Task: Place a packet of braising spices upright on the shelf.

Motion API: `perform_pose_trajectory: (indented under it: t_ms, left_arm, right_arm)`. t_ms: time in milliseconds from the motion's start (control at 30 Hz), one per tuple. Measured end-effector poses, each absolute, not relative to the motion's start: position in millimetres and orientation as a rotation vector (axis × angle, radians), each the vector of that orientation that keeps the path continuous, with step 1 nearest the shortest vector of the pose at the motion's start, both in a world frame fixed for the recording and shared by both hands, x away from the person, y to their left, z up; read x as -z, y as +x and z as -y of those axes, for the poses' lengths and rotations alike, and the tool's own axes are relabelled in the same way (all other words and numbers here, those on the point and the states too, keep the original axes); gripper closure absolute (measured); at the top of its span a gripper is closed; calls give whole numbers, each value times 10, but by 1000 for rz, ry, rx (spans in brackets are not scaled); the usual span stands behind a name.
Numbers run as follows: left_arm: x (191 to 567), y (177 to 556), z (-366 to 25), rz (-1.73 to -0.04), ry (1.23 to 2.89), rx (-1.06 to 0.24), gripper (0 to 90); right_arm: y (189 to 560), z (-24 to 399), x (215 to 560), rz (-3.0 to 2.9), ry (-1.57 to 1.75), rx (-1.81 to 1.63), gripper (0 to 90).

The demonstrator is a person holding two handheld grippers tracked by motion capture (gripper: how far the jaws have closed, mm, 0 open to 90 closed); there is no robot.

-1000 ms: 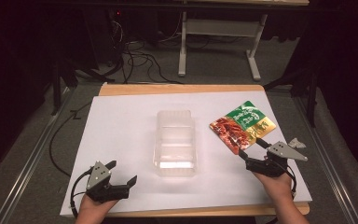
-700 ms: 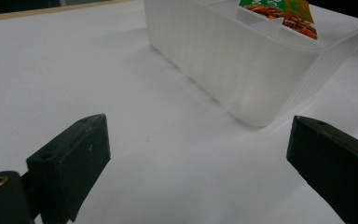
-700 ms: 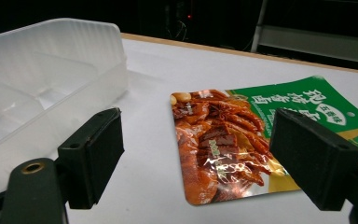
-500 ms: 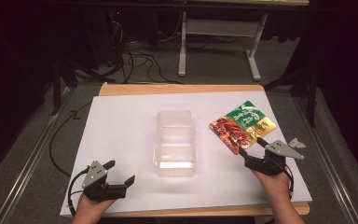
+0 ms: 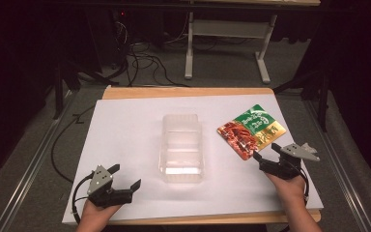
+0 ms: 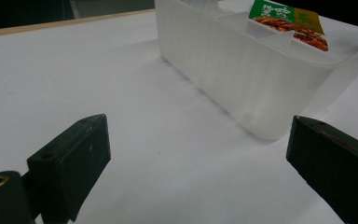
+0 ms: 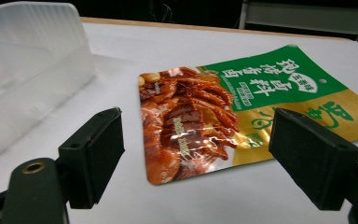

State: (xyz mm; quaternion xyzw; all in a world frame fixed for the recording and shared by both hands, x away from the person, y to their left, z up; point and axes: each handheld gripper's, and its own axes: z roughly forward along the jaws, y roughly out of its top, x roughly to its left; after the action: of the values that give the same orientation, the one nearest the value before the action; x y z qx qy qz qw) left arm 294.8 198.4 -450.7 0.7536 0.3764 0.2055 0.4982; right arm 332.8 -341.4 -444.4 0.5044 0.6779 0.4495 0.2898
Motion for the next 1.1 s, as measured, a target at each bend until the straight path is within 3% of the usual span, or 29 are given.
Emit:
perform_pose_trajectory:
  t_ms: [400,533,1100]
  left_arm:
    - [4477,2837,-1946,-885,1837,-529,69]
    - [4482,2844,-1949,-881,1840,-525,69]
    - [4489,2825,-1950,-863,1872,-548,69]
  right_arm:
    - [3604,3660,4547,-1800,1489,-1151,228]
    - [3776,3884,4619,-1740,1581,-1127,291]
    - [4465,4267,4691,-1612,1774,-1048,266]
